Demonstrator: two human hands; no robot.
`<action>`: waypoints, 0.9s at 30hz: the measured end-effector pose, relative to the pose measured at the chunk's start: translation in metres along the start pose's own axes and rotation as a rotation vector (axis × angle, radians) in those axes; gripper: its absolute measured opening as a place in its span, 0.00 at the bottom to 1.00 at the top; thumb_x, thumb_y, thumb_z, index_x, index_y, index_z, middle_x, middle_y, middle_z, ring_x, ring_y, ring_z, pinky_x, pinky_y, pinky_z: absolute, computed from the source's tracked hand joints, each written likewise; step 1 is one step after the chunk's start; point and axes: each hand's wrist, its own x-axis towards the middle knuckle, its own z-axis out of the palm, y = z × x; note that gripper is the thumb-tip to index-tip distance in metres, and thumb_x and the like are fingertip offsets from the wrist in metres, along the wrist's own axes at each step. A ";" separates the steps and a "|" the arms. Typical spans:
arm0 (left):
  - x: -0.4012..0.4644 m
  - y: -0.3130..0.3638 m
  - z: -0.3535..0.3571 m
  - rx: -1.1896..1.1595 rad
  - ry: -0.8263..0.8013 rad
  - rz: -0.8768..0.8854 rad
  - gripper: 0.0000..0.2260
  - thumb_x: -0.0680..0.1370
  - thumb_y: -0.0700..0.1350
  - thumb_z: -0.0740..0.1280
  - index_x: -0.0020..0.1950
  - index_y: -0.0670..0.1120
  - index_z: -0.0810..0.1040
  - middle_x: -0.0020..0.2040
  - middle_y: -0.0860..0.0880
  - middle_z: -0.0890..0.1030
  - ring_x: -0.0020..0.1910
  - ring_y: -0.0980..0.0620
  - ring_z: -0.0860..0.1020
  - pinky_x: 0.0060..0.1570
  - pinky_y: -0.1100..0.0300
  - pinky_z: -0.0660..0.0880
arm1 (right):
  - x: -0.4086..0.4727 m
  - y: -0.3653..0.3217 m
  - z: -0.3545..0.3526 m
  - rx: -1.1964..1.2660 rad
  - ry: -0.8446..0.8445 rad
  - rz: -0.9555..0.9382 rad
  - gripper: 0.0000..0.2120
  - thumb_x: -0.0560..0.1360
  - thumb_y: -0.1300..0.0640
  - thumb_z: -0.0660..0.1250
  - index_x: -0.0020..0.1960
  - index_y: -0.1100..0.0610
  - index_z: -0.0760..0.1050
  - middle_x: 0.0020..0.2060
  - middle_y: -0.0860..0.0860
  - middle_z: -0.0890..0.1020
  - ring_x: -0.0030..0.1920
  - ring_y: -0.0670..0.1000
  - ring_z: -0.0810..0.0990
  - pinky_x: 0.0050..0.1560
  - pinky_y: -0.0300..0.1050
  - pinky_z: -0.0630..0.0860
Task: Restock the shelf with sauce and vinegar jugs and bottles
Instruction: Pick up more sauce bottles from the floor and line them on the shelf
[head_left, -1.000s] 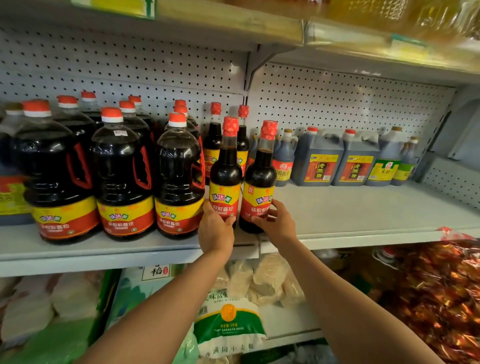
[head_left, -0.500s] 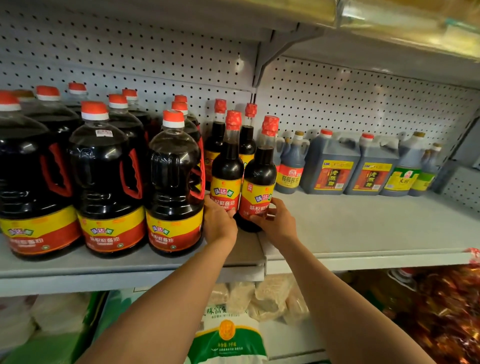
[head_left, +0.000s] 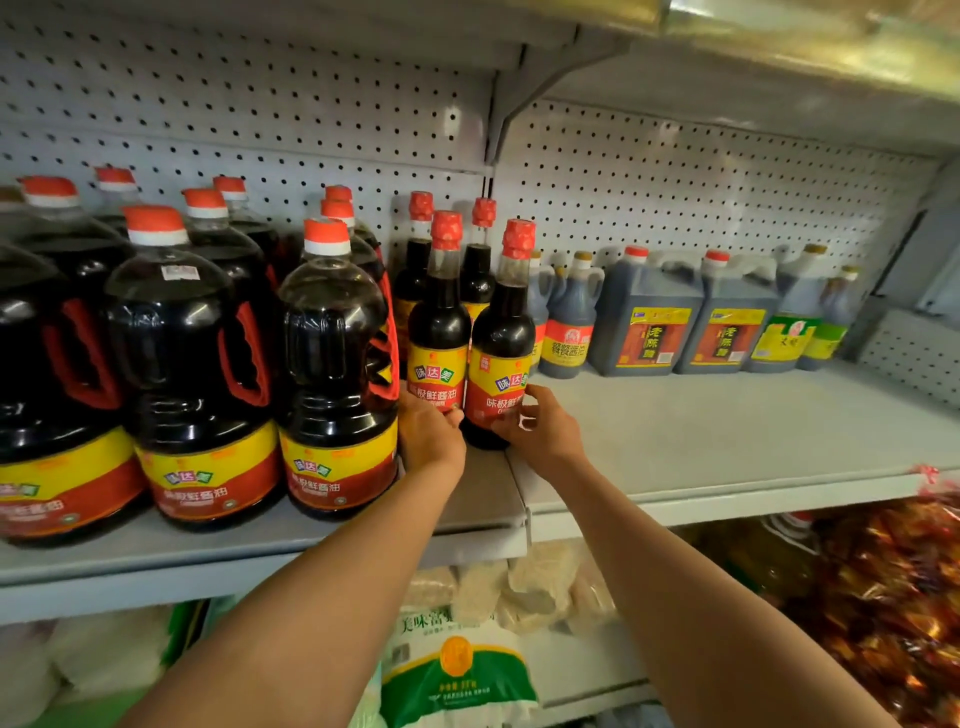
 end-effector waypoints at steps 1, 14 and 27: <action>-0.004 0.004 -0.001 0.004 -0.002 -0.023 0.35 0.74 0.37 0.74 0.76 0.41 0.60 0.67 0.40 0.74 0.65 0.41 0.74 0.64 0.53 0.70 | -0.004 -0.001 -0.004 -0.018 -0.002 0.019 0.38 0.72 0.46 0.77 0.75 0.54 0.64 0.67 0.55 0.78 0.64 0.56 0.78 0.55 0.45 0.74; -0.161 0.026 -0.093 0.323 -0.042 0.073 0.24 0.75 0.47 0.74 0.69 0.49 0.72 0.68 0.42 0.71 0.67 0.40 0.70 0.64 0.51 0.68 | -0.155 0.014 -0.107 -0.370 -0.045 -0.157 0.36 0.70 0.42 0.78 0.71 0.52 0.68 0.64 0.58 0.78 0.64 0.60 0.75 0.57 0.51 0.74; -0.300 -0.041 -0.191 0.474 -0.142 -0.101 0.24 0.74 0.48 0.75 0.69 0.51 0.73 0.67 0.40 0.69 0.65 0.40 0.70 0.64 0.52 0.69 | -0.310 0.042 -0.098 -0.438 -0.203 -0.151 0.35 0.69 0.38 0.76 0.71 0.47 0.69 0.65 0.55 0.77 0.68 0.59 0.70 0.63 0.54 0.73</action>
